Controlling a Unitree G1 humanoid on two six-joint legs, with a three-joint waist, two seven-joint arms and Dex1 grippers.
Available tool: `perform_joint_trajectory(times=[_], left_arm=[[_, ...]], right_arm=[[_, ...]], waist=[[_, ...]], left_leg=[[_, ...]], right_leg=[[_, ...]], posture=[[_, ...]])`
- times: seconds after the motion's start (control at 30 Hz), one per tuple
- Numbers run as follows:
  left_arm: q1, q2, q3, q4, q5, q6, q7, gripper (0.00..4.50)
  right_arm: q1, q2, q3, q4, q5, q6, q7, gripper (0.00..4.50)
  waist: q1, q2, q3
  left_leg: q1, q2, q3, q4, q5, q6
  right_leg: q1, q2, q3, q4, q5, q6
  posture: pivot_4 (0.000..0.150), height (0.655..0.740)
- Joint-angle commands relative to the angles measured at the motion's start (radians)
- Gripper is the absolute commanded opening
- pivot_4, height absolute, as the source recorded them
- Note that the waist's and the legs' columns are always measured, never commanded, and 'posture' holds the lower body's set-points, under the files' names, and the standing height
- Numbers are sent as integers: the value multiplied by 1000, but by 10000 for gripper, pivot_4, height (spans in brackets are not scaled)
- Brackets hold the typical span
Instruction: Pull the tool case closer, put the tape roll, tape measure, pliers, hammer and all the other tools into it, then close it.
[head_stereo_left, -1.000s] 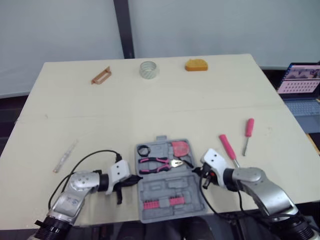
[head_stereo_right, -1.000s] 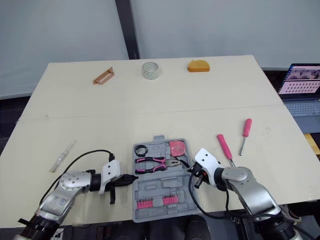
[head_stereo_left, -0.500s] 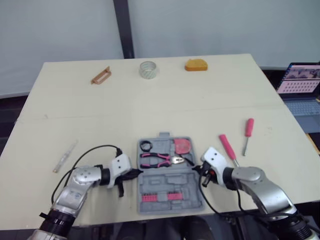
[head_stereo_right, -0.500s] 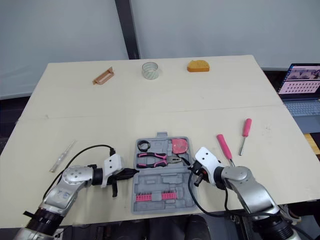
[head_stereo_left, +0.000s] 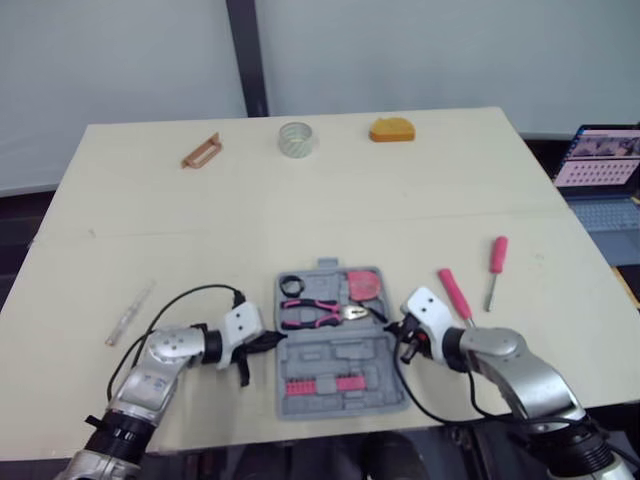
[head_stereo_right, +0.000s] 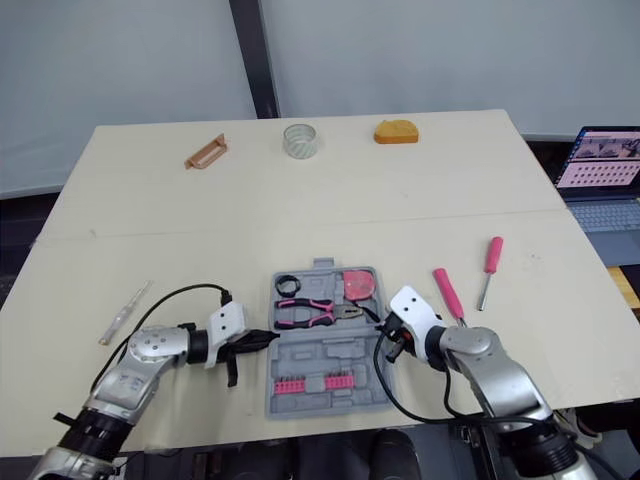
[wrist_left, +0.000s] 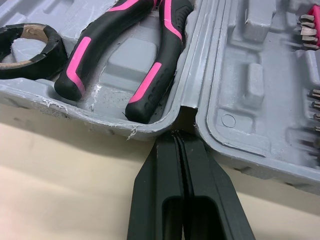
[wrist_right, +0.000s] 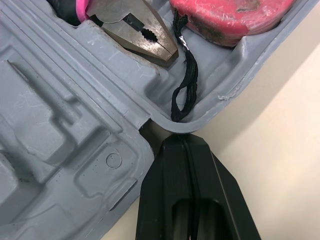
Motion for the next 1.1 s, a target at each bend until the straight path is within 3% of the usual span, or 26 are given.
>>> perform_joint_trajectory(times=[0.03, 1.1], left_arm=[[-24, -17, 6, 24, 4, -11, 25, 539], [-12, 8, 24, -3, -7, 6, 33, 539]], right_arm=[[-19, 15, 2, -21, 2, -11, -8, 0], [-11, 14, 23, -32, 3, -1, 13, 0]], waist=[[0, 0, 0], [-1, 0, 0]], left_leg=[[0, 0, 0, 0, 0, 0], [0, 0, 0, -1, 0, 0]], right_leg=[[0, 0, 0, 0, 0, 0], [-1, 0, 0, -1, 0, 0]], posture=[[1500, 7400], [1500, 7400]])
